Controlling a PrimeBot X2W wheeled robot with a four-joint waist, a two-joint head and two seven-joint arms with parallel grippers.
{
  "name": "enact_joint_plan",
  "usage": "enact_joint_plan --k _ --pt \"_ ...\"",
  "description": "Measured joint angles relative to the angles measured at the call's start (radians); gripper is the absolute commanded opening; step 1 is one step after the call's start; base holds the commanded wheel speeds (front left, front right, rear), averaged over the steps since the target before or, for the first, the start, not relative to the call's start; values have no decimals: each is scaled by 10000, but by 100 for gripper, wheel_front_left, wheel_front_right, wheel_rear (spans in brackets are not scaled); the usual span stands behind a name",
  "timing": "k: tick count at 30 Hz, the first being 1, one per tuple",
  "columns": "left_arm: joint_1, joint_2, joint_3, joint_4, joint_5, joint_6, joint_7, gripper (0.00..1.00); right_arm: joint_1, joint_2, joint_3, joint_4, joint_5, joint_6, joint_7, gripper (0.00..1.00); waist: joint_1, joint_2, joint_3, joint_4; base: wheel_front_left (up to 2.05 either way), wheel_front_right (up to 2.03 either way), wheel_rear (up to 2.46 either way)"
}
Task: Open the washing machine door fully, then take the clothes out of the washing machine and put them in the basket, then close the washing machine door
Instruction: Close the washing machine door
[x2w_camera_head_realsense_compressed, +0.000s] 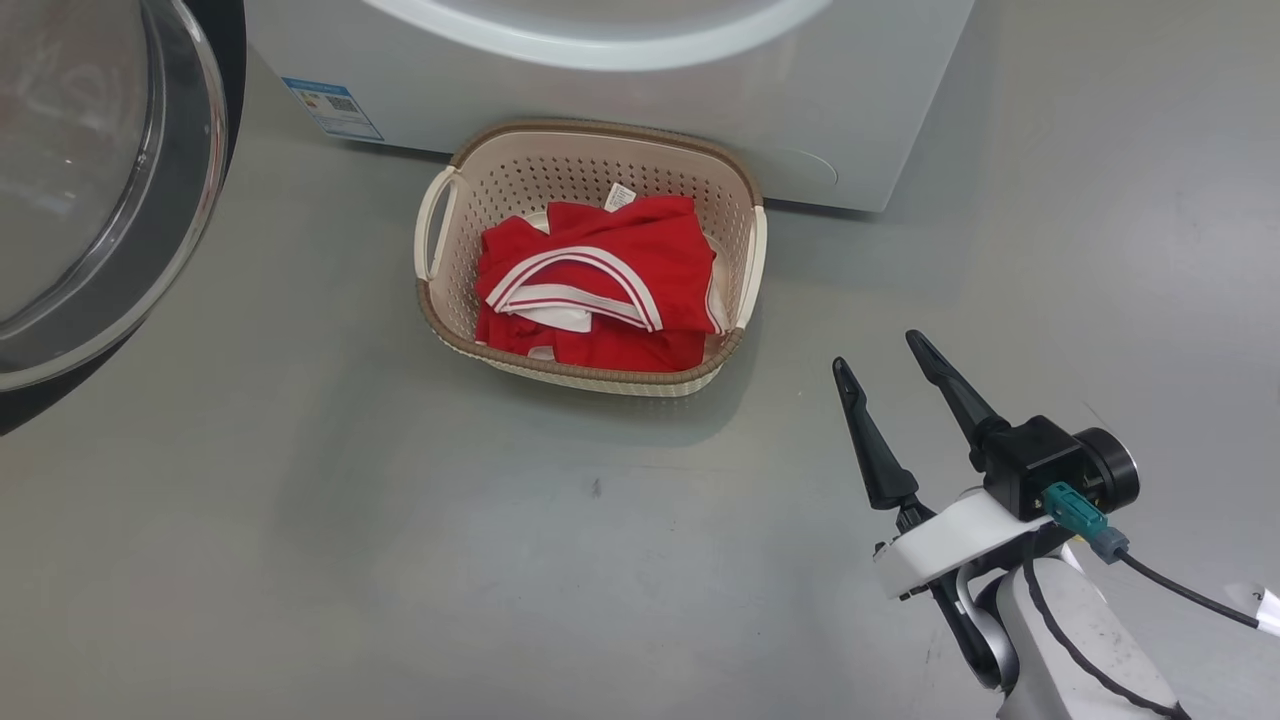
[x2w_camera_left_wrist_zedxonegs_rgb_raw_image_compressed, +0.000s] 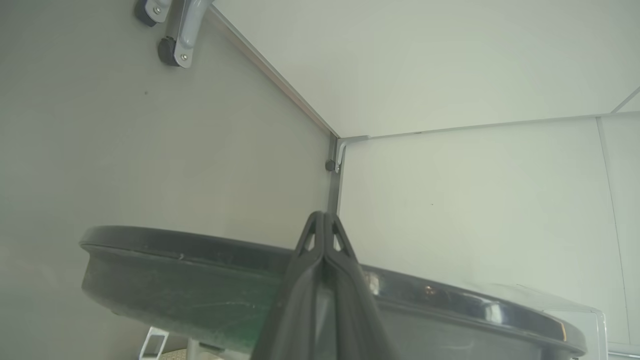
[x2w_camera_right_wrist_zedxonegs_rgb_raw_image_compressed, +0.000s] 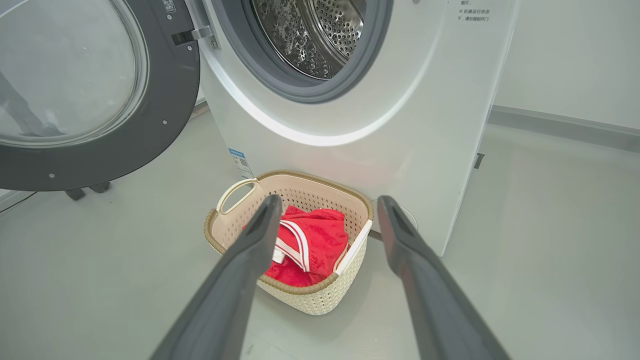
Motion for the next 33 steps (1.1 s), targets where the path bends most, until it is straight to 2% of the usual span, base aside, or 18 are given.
enact_joint_plan --k 5,14,23,33 --pt "-75 50 -188 63 -42 -35 468 0 0 4 -17 59 2 0 -2 100 0 0 -56 28 0 0 0" --pt "-74 163 -454 293 -40 -474 1139 0 1 15 -6 123 12 0 -73 100 0 0 -157 62 0 0 0" --pt "9 180 -909 385 35 -1139 1919 0 4 35 4 201 29 2 -73 100 0 0 -322 97 0 0 0" --pt "140 -474 -1206 504 -4 -1843 2999 0 8 54 -19 219 105 2 -73 100 0 0 -498 187 0 0 0"
